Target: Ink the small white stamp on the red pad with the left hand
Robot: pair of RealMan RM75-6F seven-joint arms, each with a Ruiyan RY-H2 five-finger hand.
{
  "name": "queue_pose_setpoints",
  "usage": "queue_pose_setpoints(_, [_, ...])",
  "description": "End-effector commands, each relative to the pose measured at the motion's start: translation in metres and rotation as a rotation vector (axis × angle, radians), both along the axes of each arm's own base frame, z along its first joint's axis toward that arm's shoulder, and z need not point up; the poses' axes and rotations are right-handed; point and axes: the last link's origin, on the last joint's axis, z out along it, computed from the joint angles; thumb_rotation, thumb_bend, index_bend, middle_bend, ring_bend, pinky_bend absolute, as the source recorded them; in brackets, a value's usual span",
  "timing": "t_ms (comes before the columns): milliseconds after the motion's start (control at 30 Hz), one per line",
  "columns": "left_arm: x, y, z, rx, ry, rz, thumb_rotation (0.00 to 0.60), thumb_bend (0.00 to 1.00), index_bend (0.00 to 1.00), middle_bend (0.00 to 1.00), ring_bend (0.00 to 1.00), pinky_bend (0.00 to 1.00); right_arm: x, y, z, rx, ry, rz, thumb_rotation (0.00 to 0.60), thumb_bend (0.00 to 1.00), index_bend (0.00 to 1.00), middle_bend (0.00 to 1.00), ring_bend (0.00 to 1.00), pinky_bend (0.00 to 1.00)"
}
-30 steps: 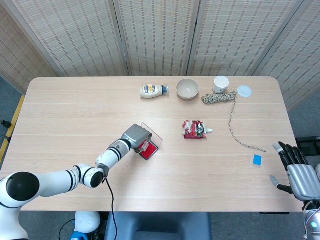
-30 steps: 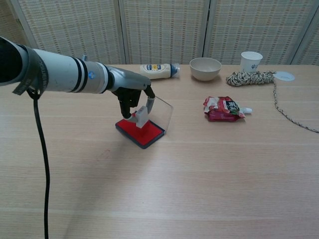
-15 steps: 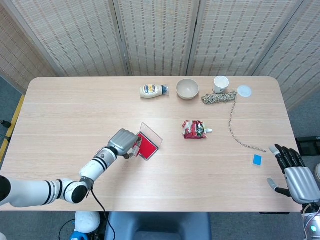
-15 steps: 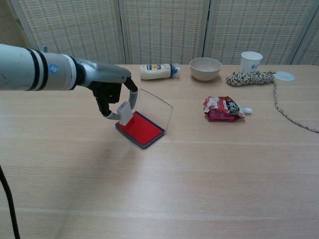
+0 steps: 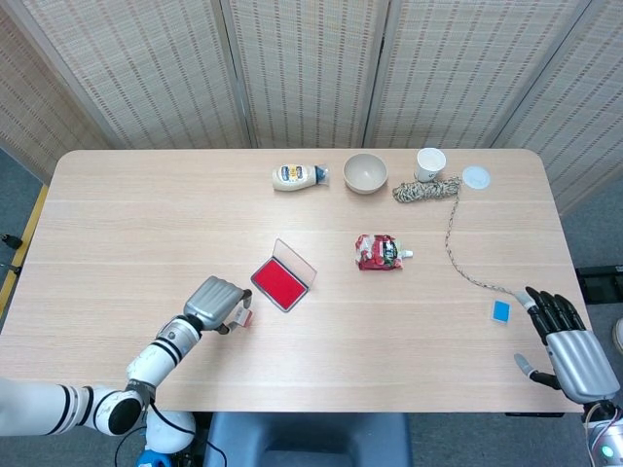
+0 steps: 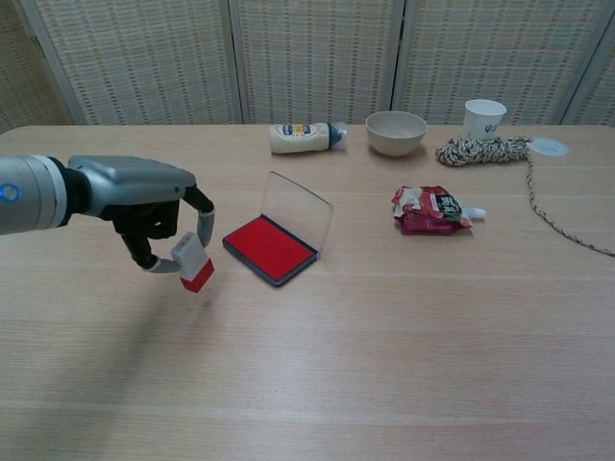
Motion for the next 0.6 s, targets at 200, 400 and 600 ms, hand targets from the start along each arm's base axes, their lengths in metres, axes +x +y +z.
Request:
queue_pose_setpoints(200, [-0.005, -0.003, -0.017, -0.036, -0.02, 0.008, 0.6, 0.47, 0.87, 1.0, 1.0, 0.96, 0.001, 0.002, 0.0, -0.001, 0.001, 0.005, 0.6, 0.29, 0.0, 0.0, 0.0, 0.0])
queue_pose_setpoints(400, [-0.005, 0.0, -0.019, -0.029, -0.02, 0.008, 0.6, 0.47, 0.86, 1.0, 1.0, 0.96, 0.0, 0.001, 0.001, -0.002, -0.001, 0.003, 0.6, 0.29, 0.0, 0.0, 0.0, 0.0])
queue_pose_setpoints(600, [-0.007, 0.001, -0.022, -0.032, -0.02, 0.012, 0.6, 0.47, 0.85, 1.0, 1.0, 0.96, -0.001, 0.001, 0.002, -0.006, -0.002, 0.001, 0.6, 0.29, 0.0, 0.0, 0.0, 0.0])
